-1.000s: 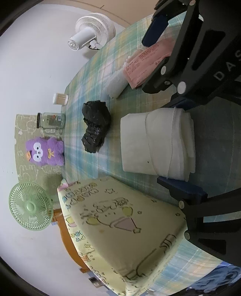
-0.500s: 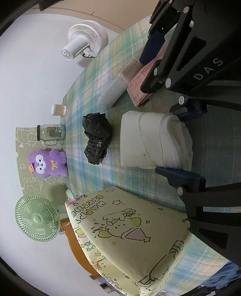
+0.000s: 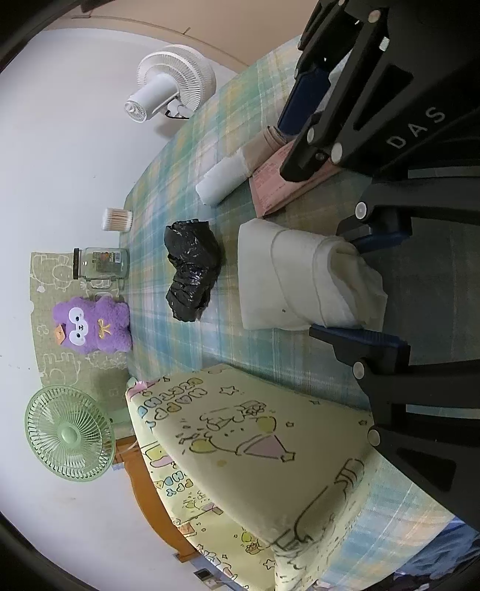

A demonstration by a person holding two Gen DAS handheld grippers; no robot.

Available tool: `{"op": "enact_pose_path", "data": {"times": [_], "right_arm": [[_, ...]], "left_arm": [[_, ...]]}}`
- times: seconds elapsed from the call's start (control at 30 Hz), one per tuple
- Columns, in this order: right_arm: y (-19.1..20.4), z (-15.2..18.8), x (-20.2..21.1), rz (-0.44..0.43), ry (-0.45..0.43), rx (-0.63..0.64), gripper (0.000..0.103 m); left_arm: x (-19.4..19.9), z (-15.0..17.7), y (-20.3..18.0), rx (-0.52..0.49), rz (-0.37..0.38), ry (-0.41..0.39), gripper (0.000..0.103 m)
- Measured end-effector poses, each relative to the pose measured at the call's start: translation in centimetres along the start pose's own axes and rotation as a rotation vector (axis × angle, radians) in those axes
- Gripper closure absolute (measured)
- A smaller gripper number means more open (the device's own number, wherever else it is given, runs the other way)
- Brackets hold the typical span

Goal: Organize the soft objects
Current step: 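Grasp the pink paper packet with the right gripper while the left lifts the towel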

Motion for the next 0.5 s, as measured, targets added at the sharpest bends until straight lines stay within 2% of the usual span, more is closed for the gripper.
{"op": "enact_pose_path", "data": {"times": [0.17,0.27,0.5], "right_arm": [[0.15,0.41,-0.71,0.0,0.014,-0.023,0.054],[0.58,0.56,-0.81,0.039,0.006,-0.004,0.058],[0.46,0.45,-0.53,0.032,0.007,-0.01,0.062]], "left_arm": [[-0.26,0.41,0.19,-0.03,-0.025,-0.001,0.068],[-0.21,0.58,0.04,-0.044,-0.033,-0.014,0.068],[-0.12,0.39,0.1,-0.041,-0.016,-0.009,0.071]]}}
Point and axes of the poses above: each gripper's, at about its wrist camera, not at the fingertips, and x roughly against the way its jaws point, y to its left, z to its underside, the point moved 1 cm from there along -x, roughly the way its jaws point, and after that the axes turned 5 degrees about x, right-handed, at the moved point
